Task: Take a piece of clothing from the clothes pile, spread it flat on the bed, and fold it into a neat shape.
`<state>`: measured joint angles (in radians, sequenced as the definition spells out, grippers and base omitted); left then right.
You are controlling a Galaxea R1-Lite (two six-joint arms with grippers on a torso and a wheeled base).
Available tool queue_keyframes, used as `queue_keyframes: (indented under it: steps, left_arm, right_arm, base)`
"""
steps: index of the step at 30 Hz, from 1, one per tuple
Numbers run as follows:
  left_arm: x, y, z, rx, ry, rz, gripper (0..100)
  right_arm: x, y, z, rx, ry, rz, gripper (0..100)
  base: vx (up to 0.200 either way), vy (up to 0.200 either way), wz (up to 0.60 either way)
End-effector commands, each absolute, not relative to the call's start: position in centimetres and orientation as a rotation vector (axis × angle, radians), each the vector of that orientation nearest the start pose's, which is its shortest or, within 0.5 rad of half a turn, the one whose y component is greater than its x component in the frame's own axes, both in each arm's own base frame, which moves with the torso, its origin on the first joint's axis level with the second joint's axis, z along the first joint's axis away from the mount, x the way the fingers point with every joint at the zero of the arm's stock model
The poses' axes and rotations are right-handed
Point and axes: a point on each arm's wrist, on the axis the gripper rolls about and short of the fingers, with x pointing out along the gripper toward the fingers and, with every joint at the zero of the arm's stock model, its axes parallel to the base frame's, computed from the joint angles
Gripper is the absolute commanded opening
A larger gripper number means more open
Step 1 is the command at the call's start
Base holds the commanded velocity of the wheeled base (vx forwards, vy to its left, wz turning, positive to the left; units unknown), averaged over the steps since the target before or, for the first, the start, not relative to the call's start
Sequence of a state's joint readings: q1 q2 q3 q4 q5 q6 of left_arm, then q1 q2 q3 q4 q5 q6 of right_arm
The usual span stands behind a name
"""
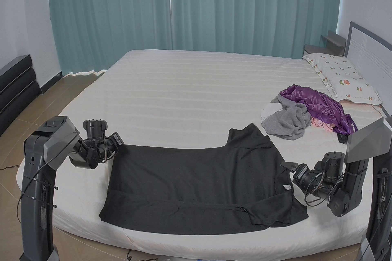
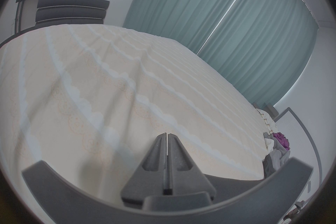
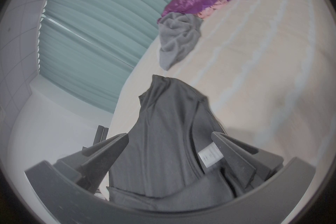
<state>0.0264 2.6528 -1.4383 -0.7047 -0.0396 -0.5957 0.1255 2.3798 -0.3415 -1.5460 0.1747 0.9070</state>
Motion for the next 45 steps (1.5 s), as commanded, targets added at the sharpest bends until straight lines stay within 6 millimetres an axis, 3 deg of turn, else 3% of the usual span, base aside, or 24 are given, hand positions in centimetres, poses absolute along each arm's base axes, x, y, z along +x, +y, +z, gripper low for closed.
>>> queue_keyframes:
  steps: [1,7,16,20,27,36,42,43,45]
  left_arm:
    - [48.5,1.1,-4.9,-0.604,0.507,0.141,0]
    - [48.5,1.0,-5.0,-0.617,0.509,0.144,0]
    - [48.4,1.0,-5.2,-0.62,0.514,0.147,0]
    - [48.3,1.0,-5.2,-0.618,0.519,0.148,0]
    - [48.3,1.0,-5.3,-0.622,0.52,0.149,0]
    - [48.3,1.0,-5.3,-0.622,0.52,0.149,0]
    - [48.3,1.0,-5.3,-0.622,0.52,0.149,0]
    - [48.3,1.0,-5.3,-0.622,0.52,0.149,0]
    - [48.3,1.0,-5.3,-0.622,0.52,0.149,0]
  right_arm:
    - [31.7,5.1,-3.1,0.813,0.523,0.079,100]
    - [36.7,7.1,-2.4,0.668,0.495,0.131,100]
    - [43.7,8.9,-3.6,0.628,0.476,0.089,100]
    - [45.2,8.9,-5.0,0.607,0.479,0.057,100]
    - [47.2,8.5,-5.8,0.587,0.465,0.048,100]
    - [48.7,8.1,-4.5,0.577,0.407,0.057,100]
    - [48.9,8.4,-5.0,0.573,0.43,0.056,100]
    - [48.8,8.4,-5.1,0.573,0.433,0.055,0]
    - [48.8,8.5,-5.2,0.573,0.435,0.056,0]
  base:
    - [0.0,0.0,0.0]
    - [0.0,0.0,0.0]
    - [0.0,0.0,0.0]
    - [0.0,0.0,0.0]
    - [0.0,0.0,0.0]
    - [0.0,0.0,0.0]
    - [0.0,0.0,0.0]
    - [0.0,0.0,0.0]
    - [0.0,0.0,0.0]
